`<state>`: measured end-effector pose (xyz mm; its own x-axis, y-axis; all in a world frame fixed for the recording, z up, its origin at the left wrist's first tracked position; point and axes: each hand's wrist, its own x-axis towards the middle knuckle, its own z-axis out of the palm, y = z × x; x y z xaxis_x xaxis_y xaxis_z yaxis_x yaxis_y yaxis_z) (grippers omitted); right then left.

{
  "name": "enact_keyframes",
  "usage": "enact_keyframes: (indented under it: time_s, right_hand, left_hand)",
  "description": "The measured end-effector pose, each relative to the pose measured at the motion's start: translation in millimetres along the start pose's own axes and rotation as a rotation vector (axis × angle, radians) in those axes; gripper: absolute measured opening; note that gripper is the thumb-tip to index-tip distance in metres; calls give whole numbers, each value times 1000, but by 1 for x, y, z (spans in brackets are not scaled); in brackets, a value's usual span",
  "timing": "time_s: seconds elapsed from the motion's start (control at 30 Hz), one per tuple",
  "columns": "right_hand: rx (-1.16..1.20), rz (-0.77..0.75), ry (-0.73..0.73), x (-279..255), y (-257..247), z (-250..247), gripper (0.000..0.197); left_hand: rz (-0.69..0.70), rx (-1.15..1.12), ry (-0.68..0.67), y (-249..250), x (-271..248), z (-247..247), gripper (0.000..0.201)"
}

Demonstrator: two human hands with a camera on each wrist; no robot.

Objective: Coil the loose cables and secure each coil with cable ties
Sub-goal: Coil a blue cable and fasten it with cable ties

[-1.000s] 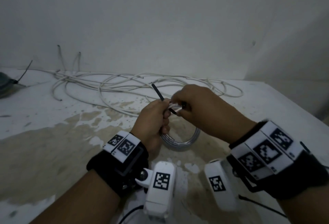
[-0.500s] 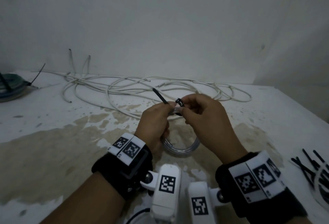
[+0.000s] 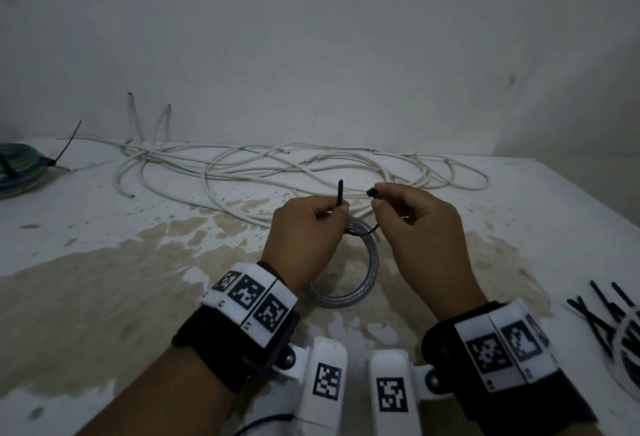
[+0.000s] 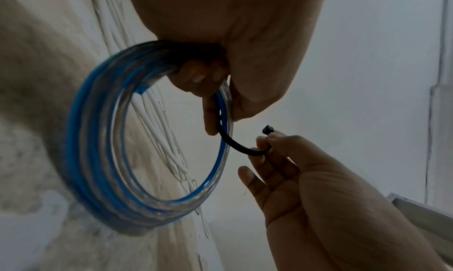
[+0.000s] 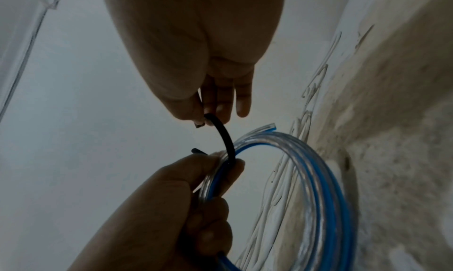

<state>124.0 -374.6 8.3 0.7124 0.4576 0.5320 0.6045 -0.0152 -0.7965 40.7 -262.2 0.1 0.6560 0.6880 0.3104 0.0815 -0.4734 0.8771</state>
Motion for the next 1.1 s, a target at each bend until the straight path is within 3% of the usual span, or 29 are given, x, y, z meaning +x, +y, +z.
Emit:
enact_keyframes:
  time_s: [0.37, 1.1]
  right_hand:
    - [-42, -172, 68, -1, -2, 0, 20]
    - [-28, -105, 31, -5, -5, 1, 16]
  left_hand:
    - [100, 125, -99, 10, -7, 1, 21]
    - [113, 171, -109, 9, -8, 0, 23]
